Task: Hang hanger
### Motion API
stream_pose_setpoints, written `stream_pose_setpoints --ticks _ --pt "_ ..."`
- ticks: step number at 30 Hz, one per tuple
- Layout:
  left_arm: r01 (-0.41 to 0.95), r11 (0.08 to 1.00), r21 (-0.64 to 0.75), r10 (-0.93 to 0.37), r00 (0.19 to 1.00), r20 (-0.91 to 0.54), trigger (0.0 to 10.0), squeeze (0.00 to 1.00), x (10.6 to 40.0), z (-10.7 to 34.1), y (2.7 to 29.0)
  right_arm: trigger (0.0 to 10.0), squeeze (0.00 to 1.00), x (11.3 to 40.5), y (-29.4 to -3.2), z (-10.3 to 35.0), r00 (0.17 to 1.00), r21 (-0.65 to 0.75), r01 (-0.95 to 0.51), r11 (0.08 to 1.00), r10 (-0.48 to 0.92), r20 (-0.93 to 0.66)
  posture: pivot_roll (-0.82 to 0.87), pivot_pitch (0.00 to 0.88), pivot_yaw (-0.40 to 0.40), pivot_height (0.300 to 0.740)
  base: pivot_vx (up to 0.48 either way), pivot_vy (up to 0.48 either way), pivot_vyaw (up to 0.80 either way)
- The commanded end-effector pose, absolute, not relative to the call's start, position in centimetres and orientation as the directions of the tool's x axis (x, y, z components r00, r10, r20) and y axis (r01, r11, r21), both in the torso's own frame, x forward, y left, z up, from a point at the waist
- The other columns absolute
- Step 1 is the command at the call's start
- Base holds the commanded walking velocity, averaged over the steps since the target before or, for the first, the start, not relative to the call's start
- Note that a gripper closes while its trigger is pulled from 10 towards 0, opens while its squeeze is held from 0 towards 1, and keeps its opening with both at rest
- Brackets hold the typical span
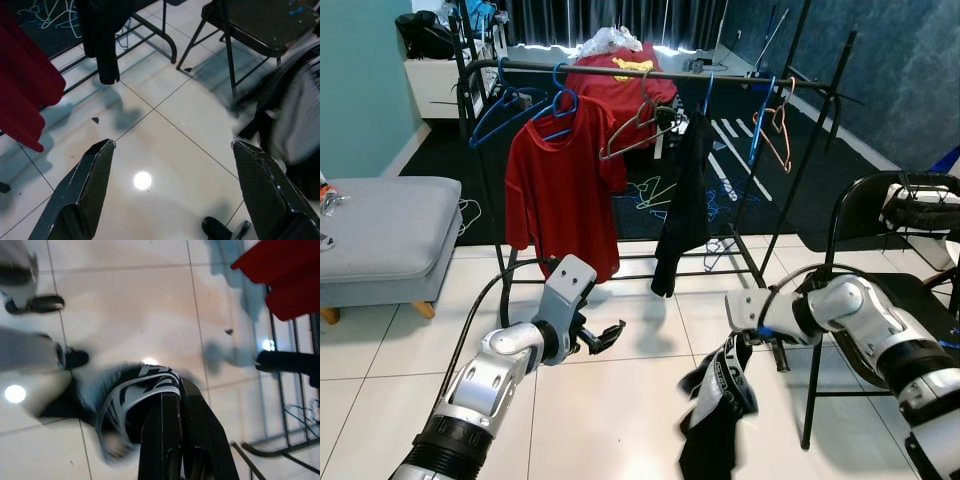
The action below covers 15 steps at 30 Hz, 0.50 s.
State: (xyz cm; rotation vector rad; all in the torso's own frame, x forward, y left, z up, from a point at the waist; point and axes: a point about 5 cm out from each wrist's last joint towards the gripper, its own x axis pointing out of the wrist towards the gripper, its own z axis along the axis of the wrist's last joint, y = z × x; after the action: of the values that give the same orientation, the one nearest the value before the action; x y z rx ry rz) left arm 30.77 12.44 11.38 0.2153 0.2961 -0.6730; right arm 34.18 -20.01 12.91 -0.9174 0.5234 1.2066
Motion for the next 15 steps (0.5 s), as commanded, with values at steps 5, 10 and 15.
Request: stream_pose_setpoints --ticks 5,10,15 --pt "0.669 0.711 0.214 -0.574 0.729 -0.372 10.0 0.0 29.8 11.3 12.7 0.0 0.0 35.4 -19.0 13.3 0.349 -0.291 -0.937 0.194 0.566 -0.747 -0.18 0.074 -0.131 0.74 0.0 0.0 0.0" --pt "0.706 0.682 0.193 -0.614 0.696 -0.373 10.0 0.0 29.1 11.8 11.8 0.0 0.0 36.2 -18.6 13.2 0.409 -0.279 -0.909 0.309 0.536 -0.738 -0.18 0.085 -0.146 0.74 0.0 0.0 0.0" --pt "0.706 0.684 0.183 -0.618 0.694 -0.369 10.0 0.0 29.1 12.7 11.2 0.0 0.0 36.9 -18.1 13.2 0.479 -0.271 -0.862 0.429 0.513 -0.712 -0.18 0.09 -0.148 0.74 0.0 0.0 0.0"
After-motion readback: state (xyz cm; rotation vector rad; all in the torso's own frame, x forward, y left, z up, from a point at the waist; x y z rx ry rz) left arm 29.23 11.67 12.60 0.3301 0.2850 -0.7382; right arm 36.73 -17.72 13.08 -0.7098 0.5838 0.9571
